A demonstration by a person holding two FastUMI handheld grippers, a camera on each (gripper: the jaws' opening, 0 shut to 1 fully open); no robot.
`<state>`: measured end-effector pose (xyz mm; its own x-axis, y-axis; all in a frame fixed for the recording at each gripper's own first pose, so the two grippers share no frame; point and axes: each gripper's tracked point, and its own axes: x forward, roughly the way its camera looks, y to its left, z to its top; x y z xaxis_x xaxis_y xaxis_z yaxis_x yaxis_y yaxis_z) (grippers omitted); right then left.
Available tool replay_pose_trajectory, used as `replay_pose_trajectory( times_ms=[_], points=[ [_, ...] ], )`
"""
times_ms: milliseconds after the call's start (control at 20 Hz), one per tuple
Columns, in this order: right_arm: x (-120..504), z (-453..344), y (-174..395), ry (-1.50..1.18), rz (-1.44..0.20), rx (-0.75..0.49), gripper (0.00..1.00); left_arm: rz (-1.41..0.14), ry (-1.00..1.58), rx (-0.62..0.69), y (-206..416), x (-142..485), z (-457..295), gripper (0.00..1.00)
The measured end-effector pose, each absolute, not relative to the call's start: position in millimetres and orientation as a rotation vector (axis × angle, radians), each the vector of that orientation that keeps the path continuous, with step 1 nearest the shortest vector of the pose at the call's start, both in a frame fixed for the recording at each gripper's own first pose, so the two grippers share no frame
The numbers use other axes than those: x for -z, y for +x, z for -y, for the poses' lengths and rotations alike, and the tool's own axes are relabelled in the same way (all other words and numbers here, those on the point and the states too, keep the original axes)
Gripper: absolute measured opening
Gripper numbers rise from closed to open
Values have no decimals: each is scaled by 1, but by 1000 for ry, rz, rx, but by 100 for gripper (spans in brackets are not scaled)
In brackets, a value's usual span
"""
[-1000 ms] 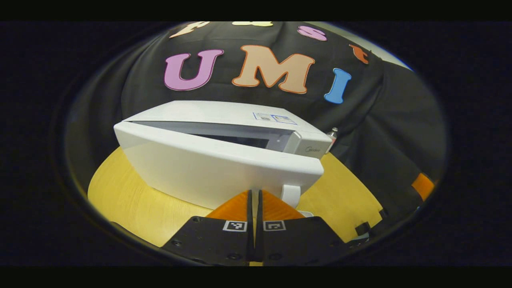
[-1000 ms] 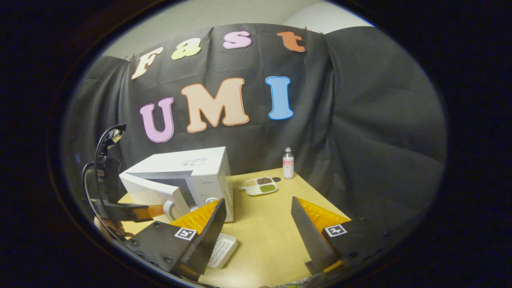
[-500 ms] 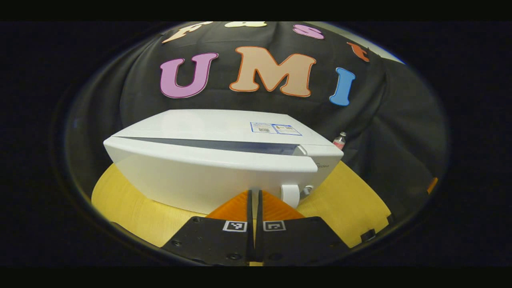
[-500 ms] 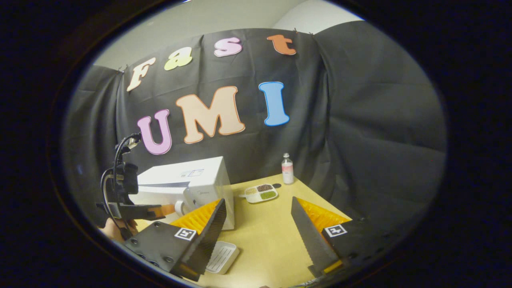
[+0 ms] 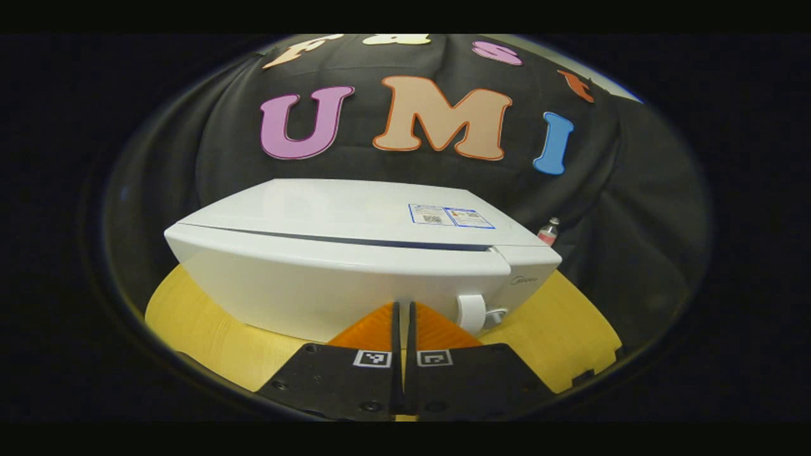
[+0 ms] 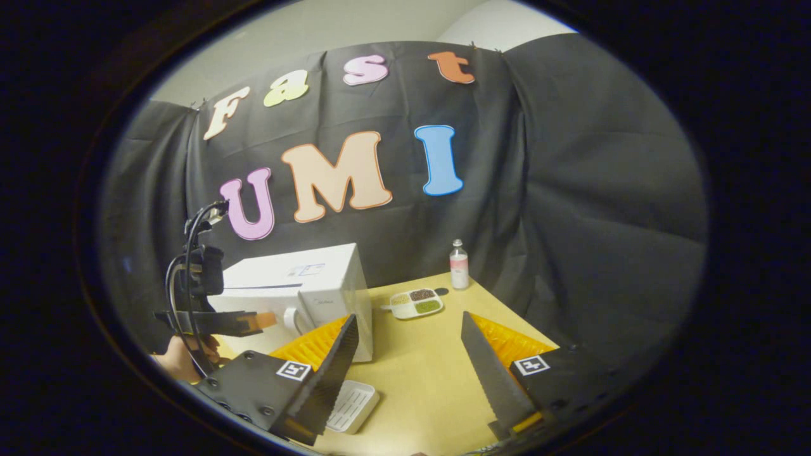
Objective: Open the microwave oven with the left hand, put the food in, and close the microwave oven.
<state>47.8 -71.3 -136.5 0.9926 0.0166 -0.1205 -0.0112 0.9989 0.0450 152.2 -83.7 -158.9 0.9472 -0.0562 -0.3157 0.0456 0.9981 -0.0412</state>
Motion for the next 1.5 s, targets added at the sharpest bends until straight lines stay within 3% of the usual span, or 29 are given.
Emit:
replay_pose_trajectory(
  times_ms=[1000,1450,1500],
  points=[
    [140,64,47,12,-136,-12,92,-338,-113,50,163,164,84,1],
    [141,64,37,14,-137,-36,92,-193,-16,124,110,111,91,0],
    [140,61,36,21,-138,-50,92,-193,-25,134,99,109,92,11]
  ],
)
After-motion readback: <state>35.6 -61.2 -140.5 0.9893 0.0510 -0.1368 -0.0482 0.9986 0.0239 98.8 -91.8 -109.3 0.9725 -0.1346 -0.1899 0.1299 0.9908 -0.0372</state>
